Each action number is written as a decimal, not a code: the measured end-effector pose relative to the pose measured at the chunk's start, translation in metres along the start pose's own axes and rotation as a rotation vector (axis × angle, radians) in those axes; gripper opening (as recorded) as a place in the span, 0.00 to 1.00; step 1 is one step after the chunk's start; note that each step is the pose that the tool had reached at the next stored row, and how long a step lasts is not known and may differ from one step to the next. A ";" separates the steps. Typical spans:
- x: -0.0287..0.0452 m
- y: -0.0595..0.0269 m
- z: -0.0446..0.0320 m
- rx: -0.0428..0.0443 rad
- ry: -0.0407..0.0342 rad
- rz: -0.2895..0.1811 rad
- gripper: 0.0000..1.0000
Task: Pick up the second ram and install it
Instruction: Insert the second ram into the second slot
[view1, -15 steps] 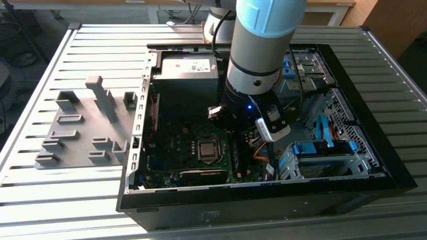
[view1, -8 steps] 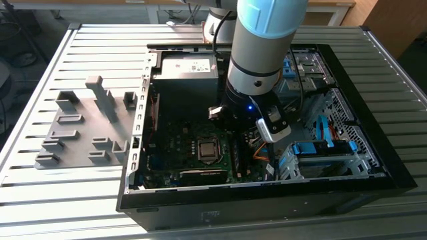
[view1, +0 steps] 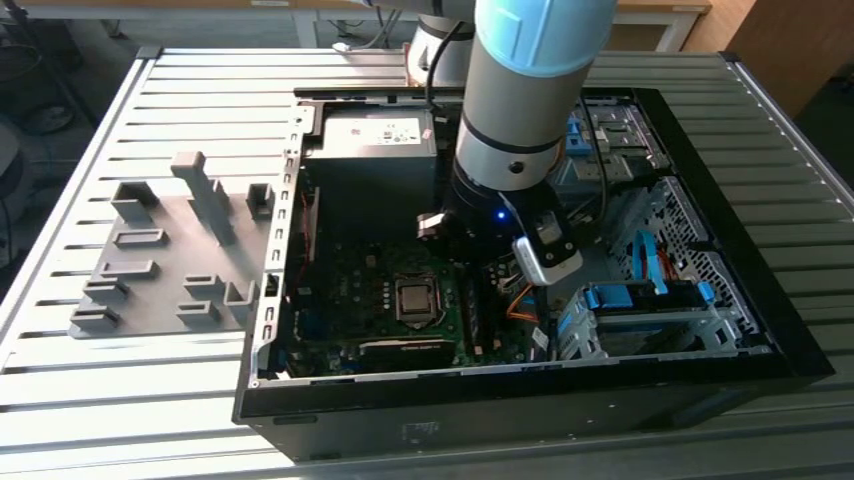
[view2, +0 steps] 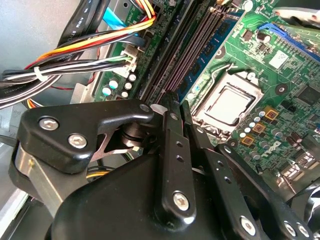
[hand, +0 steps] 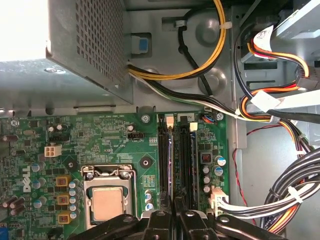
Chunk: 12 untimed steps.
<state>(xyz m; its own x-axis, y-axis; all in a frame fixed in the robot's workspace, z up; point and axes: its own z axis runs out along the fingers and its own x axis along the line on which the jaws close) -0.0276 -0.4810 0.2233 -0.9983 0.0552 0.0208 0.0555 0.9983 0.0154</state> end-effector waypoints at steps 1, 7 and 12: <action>-0.0003 0.0000 0.0000 0.0000 0.0000 0.000 0.14; -0.0008 0.0000 0.0007 0.0004 0.0003 -0.017 0.14; -0.0028 0.0006 0.0011 0.0000 0.0002 -0.019 0.14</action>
<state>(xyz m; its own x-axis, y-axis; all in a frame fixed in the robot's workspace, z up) -0.0248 -0.4805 0.2222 -0.9991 0.0360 0.0207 0.0363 0.9992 0.0158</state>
